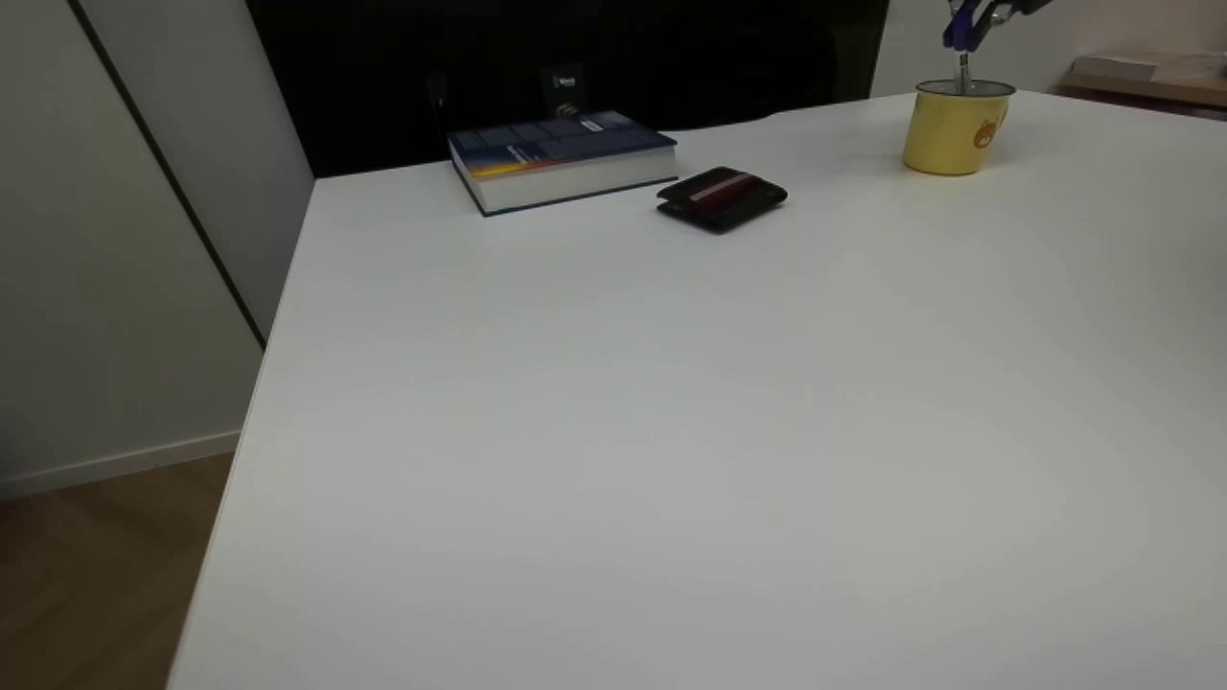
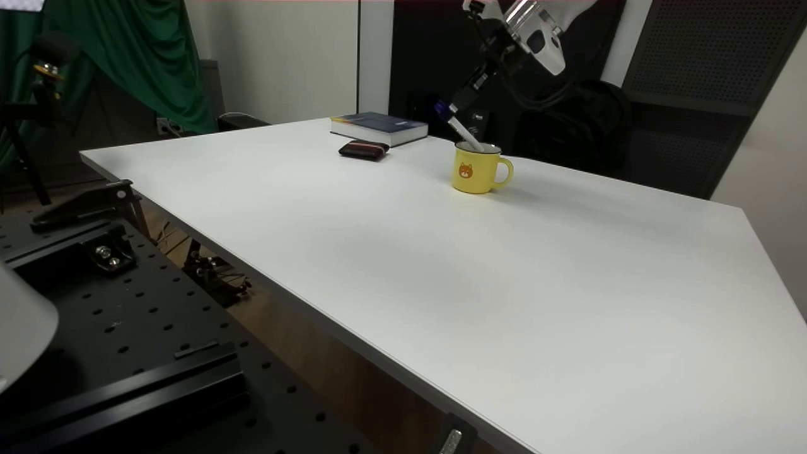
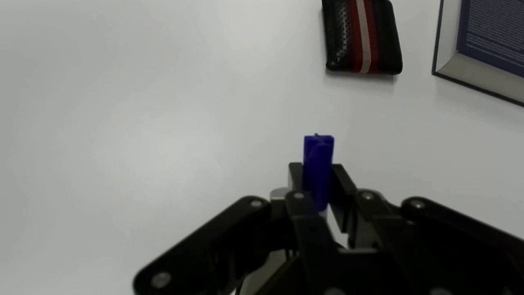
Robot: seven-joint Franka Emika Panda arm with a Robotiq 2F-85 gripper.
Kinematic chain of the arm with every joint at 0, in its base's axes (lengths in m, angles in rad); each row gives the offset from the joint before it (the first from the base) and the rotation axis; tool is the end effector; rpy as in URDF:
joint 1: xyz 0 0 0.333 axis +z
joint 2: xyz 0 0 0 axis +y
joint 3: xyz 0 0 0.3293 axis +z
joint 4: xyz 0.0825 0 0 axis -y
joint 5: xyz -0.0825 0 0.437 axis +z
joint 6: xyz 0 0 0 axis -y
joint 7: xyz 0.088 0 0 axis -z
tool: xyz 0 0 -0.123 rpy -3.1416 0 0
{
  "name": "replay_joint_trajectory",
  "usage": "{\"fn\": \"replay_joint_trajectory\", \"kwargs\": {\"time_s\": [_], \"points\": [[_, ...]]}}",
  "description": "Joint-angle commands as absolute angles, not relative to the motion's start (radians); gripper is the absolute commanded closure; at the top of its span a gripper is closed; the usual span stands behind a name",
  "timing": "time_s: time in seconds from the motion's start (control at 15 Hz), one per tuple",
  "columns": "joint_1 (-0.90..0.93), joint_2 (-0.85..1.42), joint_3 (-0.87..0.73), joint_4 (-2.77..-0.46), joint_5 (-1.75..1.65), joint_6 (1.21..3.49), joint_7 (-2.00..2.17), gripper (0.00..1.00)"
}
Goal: Put the marker in the mug
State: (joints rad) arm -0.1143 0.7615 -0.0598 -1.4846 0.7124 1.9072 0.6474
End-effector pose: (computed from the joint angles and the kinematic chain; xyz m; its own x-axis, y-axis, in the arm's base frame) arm 0.7339 -0.0656 0.1753 0.3580 -0.7188 -0.5960 -0.9290 -0.3385 -0.1498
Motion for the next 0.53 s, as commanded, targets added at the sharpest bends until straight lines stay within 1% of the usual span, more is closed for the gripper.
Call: {"fn": "replay_joint_trajectory", "kwargs": {"time_s": [0.0, 0.2, 0.27, 0.33, 0.47], "points": [[-0.141, 0.798, -0.051, -1.454, 0.748, 1.908, 0.643, 0.95], [-0.149, 0.800, -0.053, -1.457, 0.746, 1.908, 0.638, 0.95], [-0.149, 0.801, -0.055, -1.457, 0.742, 1.908, 0.640, 0.72], [-0.150, 0.802, -0.054, -1.455, 0.739, 1.907, 0.638, 0.55], [-0.147, 0.802, -0.054, -1.453, 0.734, 1.906, 0.637, 0.44]]}}
